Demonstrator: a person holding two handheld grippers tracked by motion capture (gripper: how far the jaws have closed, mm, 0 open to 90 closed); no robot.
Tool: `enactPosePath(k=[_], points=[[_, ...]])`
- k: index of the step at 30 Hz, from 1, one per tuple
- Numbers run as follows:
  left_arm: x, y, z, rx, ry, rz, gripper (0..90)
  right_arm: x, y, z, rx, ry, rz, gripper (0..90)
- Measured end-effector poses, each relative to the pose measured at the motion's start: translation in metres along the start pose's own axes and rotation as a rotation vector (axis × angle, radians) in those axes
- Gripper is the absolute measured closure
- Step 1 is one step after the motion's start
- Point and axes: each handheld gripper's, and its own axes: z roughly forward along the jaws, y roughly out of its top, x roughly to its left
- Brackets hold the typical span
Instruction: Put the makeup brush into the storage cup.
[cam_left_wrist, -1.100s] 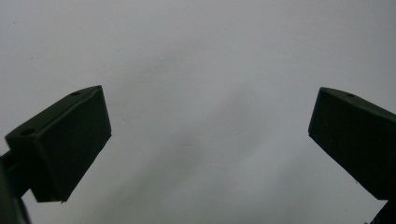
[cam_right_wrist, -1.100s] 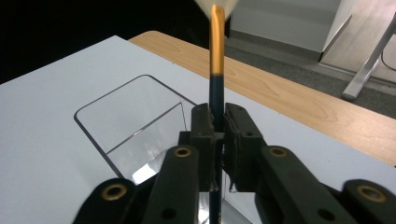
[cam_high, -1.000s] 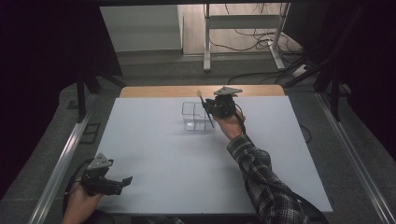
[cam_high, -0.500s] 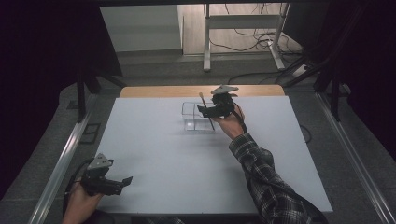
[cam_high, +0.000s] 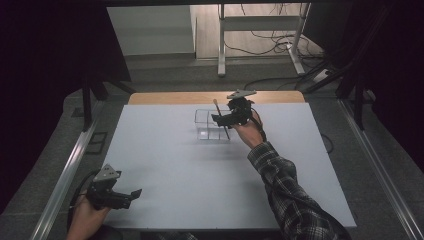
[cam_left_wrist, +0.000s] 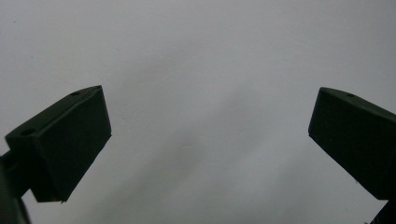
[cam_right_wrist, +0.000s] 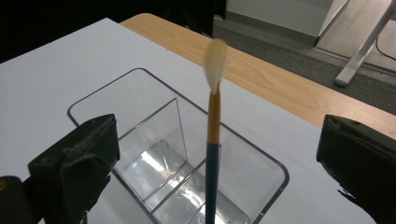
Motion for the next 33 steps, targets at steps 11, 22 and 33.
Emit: enactPosePath(k=[11,22,33], points=[[0.000,0.000,0.000,0.000,0.002,0.000,0.0,0.005,0.001,-0.007,0.018,0.044,-0.005,0.0],[0.000,0.000,-0.001,-0.013,0.006,-0.002,0.0,0.009,-0.001,-0.012,0.031,0.064,-0.002,0.0],[0.000,0.000,-0.001,-0.022,-0.007,-0.012,0.0,0.011,-0.004,-0.019,0.042,0.076,0.005,0.0]])
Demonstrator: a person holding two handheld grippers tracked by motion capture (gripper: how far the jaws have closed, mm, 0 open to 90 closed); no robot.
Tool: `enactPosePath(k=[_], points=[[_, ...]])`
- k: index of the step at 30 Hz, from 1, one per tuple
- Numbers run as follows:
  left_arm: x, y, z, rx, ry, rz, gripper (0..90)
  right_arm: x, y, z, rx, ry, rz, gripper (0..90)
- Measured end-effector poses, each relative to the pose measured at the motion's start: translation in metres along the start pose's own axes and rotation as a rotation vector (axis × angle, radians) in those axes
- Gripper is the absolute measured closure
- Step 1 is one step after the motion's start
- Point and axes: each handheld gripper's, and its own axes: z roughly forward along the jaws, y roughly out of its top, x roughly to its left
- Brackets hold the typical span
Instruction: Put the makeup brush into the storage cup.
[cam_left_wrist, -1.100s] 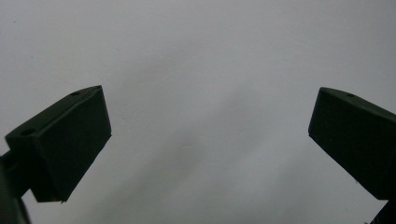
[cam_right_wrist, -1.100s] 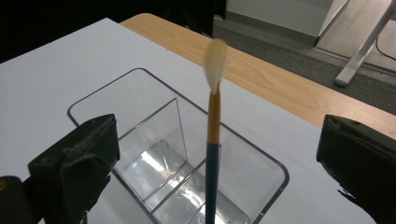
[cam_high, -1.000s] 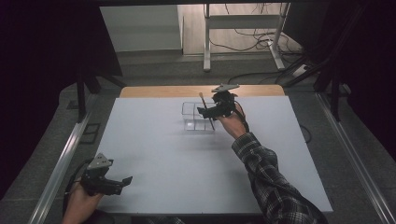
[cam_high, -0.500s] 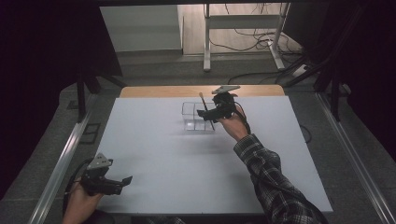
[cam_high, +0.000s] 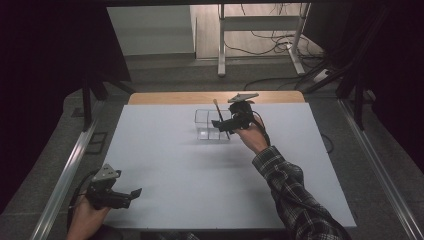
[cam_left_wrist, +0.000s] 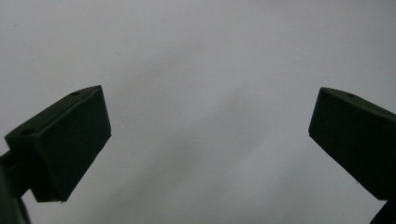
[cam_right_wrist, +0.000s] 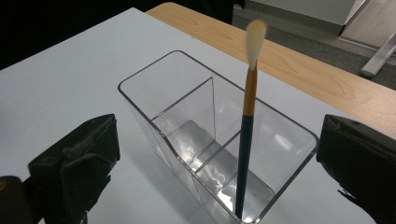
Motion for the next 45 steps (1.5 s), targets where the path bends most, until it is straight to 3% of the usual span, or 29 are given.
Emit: enactPosePath(k=[16,45], points=[[0.000,0.000,0.001,0.004,-0.001,-0.001,0.0,0.005,-0.008,-0.014,0.007,0.028,0.001,0.0],[-0.001,0.000,0.000,0.012,0.011,0.007,0.0,0.004,-0.024,-0.036,0.024,0.038,0.010,0.0]])
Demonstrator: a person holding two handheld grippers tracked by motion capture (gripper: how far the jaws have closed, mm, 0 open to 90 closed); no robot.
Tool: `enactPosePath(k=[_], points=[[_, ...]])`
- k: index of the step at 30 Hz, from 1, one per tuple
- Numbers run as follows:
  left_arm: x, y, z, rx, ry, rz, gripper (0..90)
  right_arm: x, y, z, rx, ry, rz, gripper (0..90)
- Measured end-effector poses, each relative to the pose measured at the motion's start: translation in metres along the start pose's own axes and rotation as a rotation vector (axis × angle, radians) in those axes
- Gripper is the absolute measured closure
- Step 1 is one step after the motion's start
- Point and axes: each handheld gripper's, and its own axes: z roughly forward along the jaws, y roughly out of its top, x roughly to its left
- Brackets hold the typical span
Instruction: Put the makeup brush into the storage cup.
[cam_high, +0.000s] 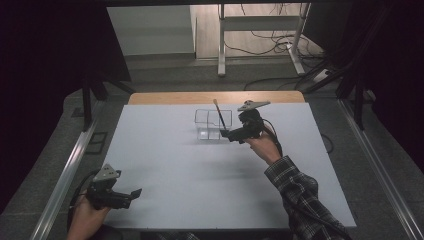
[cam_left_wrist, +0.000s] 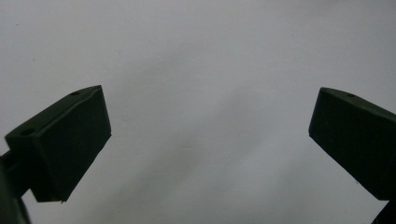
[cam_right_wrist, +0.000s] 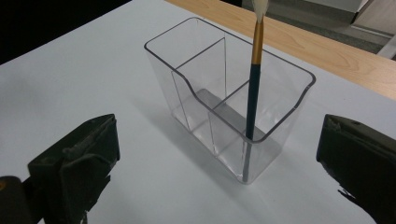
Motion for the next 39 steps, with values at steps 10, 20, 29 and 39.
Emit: enactPosePath(k=[10,20,29,39], points=[[0.000,0.000,0.000,0.001,0.001,-0.001,0.0,-0.001,-0.004,-0.009,0.003,0.001,0.004,0.0],[0.000,0.000,0.000,0.003,0.000,-0.001,0.0,0.002,-0.008,-0.017,0.007,0.004,0.001,0.0],[0.000,0.000,0.000,0.003,-0.001,0.000,0.0,0.005,-0.015,-0.023,0.018,0.003,-0.005,0.0],[0.000,0.000,0.000,0.002,-0.001,0.003,0.0,0.007,-0.023,-0.027,0.027,0.005,-0.005,0.0]])
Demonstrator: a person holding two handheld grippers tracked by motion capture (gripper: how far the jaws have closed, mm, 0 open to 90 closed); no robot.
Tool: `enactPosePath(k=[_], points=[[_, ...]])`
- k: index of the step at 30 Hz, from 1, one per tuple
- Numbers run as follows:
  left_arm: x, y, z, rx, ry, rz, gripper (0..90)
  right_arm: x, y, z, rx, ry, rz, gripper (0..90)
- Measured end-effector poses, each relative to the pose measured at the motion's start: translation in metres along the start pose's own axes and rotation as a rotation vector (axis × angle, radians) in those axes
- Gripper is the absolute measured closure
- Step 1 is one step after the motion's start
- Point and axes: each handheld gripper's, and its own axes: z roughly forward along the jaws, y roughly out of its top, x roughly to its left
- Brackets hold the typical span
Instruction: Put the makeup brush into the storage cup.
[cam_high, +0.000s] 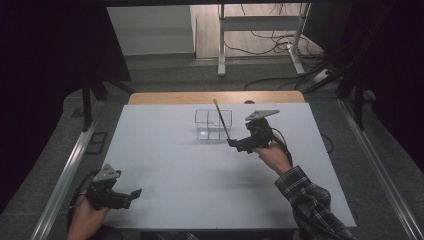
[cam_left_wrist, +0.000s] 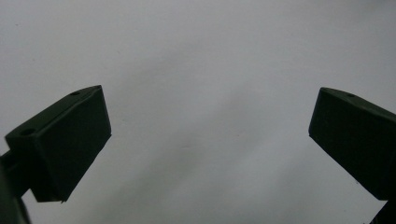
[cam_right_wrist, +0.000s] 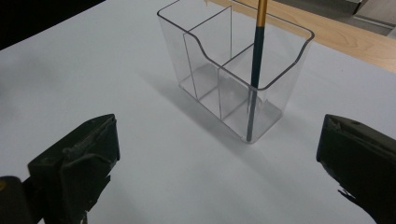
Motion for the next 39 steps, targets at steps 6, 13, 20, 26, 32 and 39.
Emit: enactPosePath(k=[6,13,20,26,32,39], points=[[0.000,0.000,0.000,0.001,-0.001,0.001,0.0,0.001,-0.003,-0.003,0.000,0.003,-0.004,0.0],[0.000,0.000,0.000,0.004,-0.001,0.003,0.0,0.002,-0.008,-0.006,0.007,0.005,-0.001,0.0],[0.000,0.000,0.000,0.006,-0.003,0.005,0.0,0.005,-0.013,-0.007,0.024,0.010,-0.001,0.0],[0.000,0.000,0.000,0.005,-0.003,0.006,0.0,0.008,-0.016,-0.011,0.027,0.014,-0.007,0.0],[0.000,0.000,0.000,0.006,-0.002,0.007,0.0,0.010,-0.017,-0.018,0.009,0.018,0.001,0.0],[0.000,0.000,0.000,0.007,-0.003,0.006,0.0,0.012,-0.020,-0.022,0.011,0.019,-0.002,0.0]])
